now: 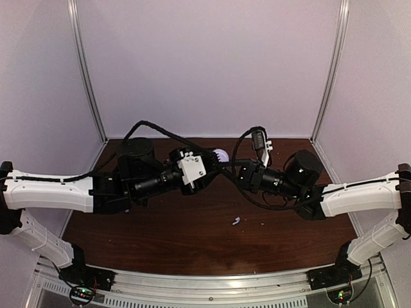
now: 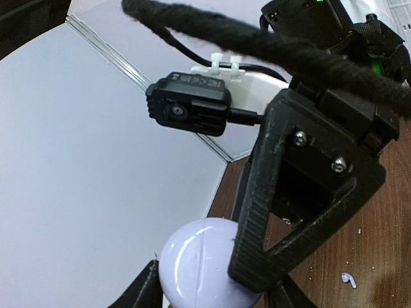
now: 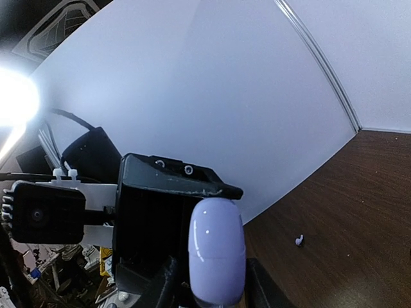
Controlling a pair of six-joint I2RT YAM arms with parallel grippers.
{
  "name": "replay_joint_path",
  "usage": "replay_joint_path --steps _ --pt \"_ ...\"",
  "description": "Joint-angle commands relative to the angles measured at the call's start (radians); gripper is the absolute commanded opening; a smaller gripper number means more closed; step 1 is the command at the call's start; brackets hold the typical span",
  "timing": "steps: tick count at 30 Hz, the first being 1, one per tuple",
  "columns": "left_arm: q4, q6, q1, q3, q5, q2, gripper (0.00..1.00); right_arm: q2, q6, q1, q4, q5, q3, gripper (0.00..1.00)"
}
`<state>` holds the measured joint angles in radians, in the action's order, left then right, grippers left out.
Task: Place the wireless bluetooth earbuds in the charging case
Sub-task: Pass from the right arm to the left, then pass from the left arm to the right
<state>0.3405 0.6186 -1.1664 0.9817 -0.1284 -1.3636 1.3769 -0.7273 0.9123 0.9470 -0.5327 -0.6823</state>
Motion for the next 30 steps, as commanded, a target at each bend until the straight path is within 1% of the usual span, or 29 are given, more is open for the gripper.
replay_joint_path --steps 1,7,12,18,19,21,24,26,28,30 --pt "0.061 -0.004 -0.004 -0.006 -0.016 0.029 0.37 -0.031 0.012 0.001 -0.001 0.031 0.009 0.34" --pt "0.057 -0.003 -0.004 -0.008 -0.016 0.032 0.35 -0.041 0.009 -0.005 0.000 0.054 0.015 0.29" --pt "0.047 0.000 -0.004 -0.006 -0.011 0.029 0.36 -0.035 0.001 -0.007 0.013 0.052 0.015 0.26" --pt "0.033 0.007 -0.003 0.000 -0.005 0.017 0.36 -0.020 -0.013 -0.010 0.025 0.027 0.007 0.30" --pt "0.036 0.007 -0.004 0.001 -0.005 0.016 0.36 -0.016 -0.017 -0.011 0.029 0.023 0.007 0.29" --pt "0.038 0.008 -0.004 0.004 -0.004 0.013 0.36 -0.012 -0.021 -0.013 0.035 0.020 0.007 0.25" --pt "0.040 0.010 -0.004 0.006 -0.007 0.008 0.36 -0.004 -0.025 -0.015 0.040 0.011 0.006 0.23" --pt "0.037 0.011 -0.004 0.007 -0.007 0.006 0.36 -0.001 -0.025 -0.017 0.040 0.003 0.002 0.23" --pt "0.035 0.011 -0.004 0.007 -0.008 0.004 0.36 0.003 -0.024 -0.017 0.032 -0.005 -0.005 0.27" --pt "0.034 0.012 -0.003 0.006 -0.008 0.003 0.36 0.010 -0.024 -0.018 0.027 -0.009 -0.011 0.29"
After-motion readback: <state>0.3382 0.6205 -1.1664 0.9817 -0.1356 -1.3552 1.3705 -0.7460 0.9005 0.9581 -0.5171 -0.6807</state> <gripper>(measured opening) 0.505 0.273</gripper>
